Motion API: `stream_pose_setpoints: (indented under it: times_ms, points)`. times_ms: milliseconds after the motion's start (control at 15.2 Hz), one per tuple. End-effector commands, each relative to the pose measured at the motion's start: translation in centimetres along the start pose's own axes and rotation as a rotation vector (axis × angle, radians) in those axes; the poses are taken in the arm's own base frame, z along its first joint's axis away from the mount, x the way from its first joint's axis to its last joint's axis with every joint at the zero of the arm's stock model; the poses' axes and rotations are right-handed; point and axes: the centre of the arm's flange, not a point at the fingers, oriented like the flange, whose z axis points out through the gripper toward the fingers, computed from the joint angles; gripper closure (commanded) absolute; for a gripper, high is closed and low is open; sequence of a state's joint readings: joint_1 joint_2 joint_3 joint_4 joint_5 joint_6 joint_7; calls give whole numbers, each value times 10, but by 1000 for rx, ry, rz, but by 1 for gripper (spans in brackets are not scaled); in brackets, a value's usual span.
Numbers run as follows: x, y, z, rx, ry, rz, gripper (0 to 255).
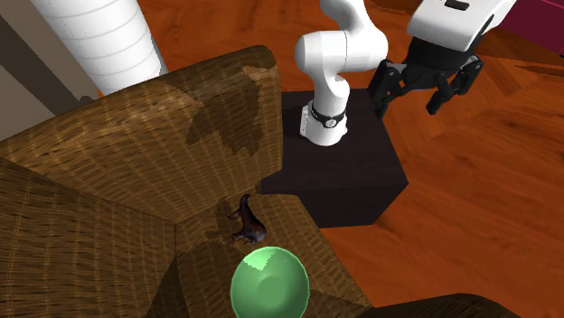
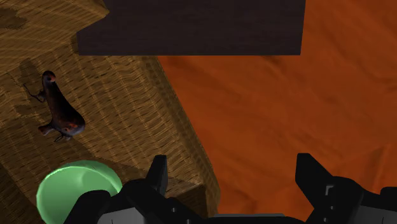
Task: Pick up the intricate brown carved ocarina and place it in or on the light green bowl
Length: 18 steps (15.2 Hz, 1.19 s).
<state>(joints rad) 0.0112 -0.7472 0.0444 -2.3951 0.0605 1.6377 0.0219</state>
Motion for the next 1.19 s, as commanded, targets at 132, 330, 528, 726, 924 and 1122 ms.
stream_pose_setpoints:
  times_ms: [132,330,528,726,924,1122]
  points:
    - [-3,20,18,3,10,-10,0]
    - [-6,50,45,8,26,-25,0]
    - [-8,80,72,13,42,-41,0]
    - [-10,109,99,17,58,-56,0]
    - [-11,139,126,22,73,-71,0]
    - [-11,168,154,27,89,-86,0]
